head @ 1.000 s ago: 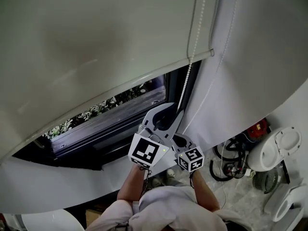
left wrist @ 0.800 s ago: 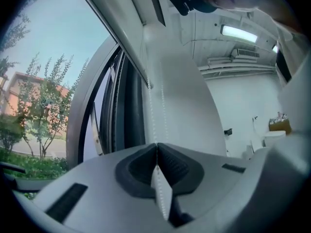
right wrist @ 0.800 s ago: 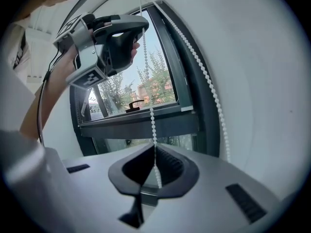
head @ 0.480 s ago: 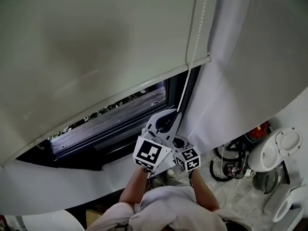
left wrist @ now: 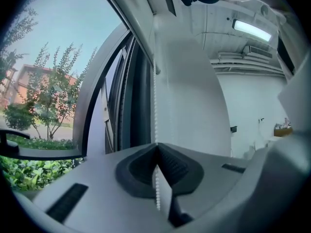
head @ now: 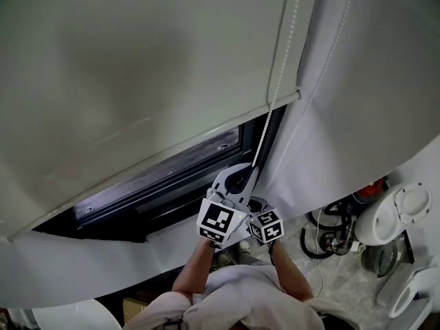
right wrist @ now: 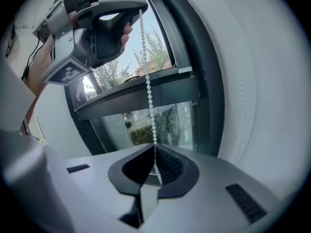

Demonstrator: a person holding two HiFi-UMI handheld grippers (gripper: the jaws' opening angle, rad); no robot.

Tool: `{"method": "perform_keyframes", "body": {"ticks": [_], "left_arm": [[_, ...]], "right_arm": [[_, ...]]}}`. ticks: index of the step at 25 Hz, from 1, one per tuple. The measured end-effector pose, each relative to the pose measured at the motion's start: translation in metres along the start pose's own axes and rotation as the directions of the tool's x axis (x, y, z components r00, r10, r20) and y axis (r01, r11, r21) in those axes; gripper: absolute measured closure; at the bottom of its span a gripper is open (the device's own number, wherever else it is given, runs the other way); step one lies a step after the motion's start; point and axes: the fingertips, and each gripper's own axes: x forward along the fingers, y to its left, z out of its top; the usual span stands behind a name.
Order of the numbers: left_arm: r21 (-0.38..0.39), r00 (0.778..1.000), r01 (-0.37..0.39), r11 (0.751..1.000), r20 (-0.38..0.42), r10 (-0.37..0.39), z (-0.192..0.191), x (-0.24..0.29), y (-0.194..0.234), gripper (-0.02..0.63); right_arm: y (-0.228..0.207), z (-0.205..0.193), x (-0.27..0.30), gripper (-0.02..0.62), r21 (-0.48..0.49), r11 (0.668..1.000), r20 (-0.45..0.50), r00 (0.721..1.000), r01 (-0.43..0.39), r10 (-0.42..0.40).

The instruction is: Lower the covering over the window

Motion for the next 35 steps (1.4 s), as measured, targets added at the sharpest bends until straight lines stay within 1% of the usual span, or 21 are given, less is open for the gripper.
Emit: {"method": "perform_keyframes", "body": {"ticks": [7,18,22,28,32,35], "left_arm": [[-0.018,0.999,-0.012,1.0,-0.045,0.012,-0.022,0.0,0.0,0.591],[-0.023,0.993,-0.022,0.999,-0.119,0.019,-0.053,0.0,-0.001,0.592],[-0.028,0.989,-0.023,0.999,-0.148,0.019,-0.064,0.001,-0.001,0.592],[-0.044,0.979,-0.024,0.999,-0.203,0.015,-0.103,-0.001,-0.004,0.592],[-0.055,0.97,-0.023,0.998,-0.244,0.008,-0.125,-0.004,-0.009,0.592],[-0.063,0.967,-0.027,0.998,-0.255,0.01,-0.136,-0.007,-0.013,0.592]], "right_arm": [[0.0,-0.019,0.006,0.591,0.007,1.0,-0.06,0.998,0.002,-0.001],[0.001,-0.045,0.01,0.589,0.011,1.0,-0.149,0.989,-0.001,0.003],[0.003,-0.047,0.008,0.589,0.011,1.0,-0.165,0.986,-0.002,0.003],[0.001,-0.066,0.008,0.586,0.001,1.0,-0.191,0.982,0.001,-0.001],[-0.001,-0.067,0.001,0.584,-0.013,1.0,-0.187,0.982,0.021,-0.023],[-0.003,-0.062,-0.009,0.576,-0.04,0.998,-0.164,0.985,0.044,-0.05]]}}
